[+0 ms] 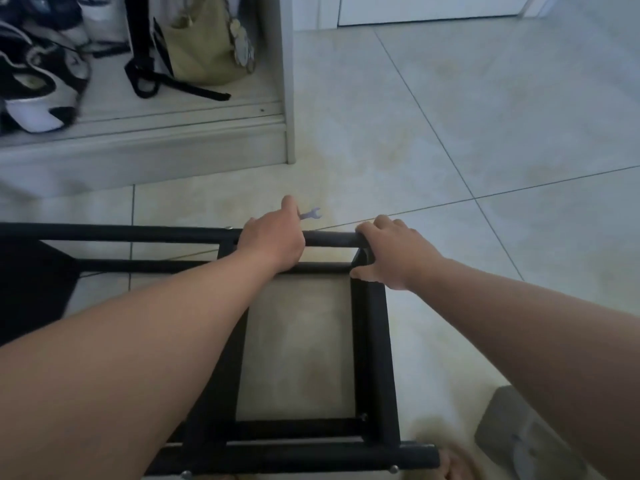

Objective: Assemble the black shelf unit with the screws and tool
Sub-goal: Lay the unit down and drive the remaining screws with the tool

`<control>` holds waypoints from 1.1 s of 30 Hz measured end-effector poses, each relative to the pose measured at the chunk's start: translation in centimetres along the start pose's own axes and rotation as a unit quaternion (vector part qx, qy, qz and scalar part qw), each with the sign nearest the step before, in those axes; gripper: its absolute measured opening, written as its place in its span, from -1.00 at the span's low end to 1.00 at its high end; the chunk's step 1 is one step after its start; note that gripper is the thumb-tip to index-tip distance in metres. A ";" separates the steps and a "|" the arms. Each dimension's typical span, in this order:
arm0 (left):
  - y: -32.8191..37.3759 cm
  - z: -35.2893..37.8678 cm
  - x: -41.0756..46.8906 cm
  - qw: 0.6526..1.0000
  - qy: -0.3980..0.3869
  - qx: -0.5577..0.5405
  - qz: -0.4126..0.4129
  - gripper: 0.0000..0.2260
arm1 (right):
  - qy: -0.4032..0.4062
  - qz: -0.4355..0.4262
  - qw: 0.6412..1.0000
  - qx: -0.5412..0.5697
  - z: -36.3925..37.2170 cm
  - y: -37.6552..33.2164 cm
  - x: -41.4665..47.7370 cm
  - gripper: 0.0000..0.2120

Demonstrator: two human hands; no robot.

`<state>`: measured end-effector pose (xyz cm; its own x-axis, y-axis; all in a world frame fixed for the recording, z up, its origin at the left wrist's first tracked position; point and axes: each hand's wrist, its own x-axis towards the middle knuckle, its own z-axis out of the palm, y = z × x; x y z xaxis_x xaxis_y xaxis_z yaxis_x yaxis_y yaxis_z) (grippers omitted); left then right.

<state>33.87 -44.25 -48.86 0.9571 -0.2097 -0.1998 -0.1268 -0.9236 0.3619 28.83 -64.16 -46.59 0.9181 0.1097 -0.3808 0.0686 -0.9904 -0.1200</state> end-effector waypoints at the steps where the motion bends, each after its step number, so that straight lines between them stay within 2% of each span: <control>1: 0.1 0.0 -0.3 1.000 0.000 -0.005 0.011 -0.89 | 0.017 0.002 1.000 -0.009 -0.2 -0.1 -0.6 -0.44; 4: 1.0 -1.1 -2.4 0.999 0.011 -0.003 0.039 -0.85 | 0.059 0.011 0.998 -0.030 -1.3 -0.2 -3.4 -0.57; 10: 3.2 -6.6 -8.5 0.998 0.013 -0.001 0.061 -0.85 | 0.137 0.012 0.989 -0.046 -4.7 -2.4 -11.7 -0.63; 18: 6.2 -12.1 -20.5 0.997 -0.051 0.034 0.040 -0.84 | 0.117 -0.002 0.991 -0.061 -6.2 -7.4 -24.3 -0.68; 22: 6.9 -10.4 -25.5 0.997 -0.070 0.030 0.022 -0.83 | 0.109 0.007 0.991 -0.075 -3.5 -8.3 -28.8 -0.68; 27: 7.0 -7.6 -32.0 0.999 -0.041 0.011 -0.005 -0.87 | 0.080 0.012 0.996 -0.043 -0.6 -9.6 -34.2 -0.62; 33: 5.7 -5.4 -37.3 0.995 -0.090 -0.016 -0.039 -0.89 | 0.020 -0.011 1.000 -0.005 2.4 -11.3 -38.5 -0.62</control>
<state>-1.19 -39.96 -34.39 0.9016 -0.1937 -0.3868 -0.0425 -0.9295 0.3663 -8.21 -57.01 -32.77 0.9312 0.1279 -0.3413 0.0925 -0.9887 -0.1179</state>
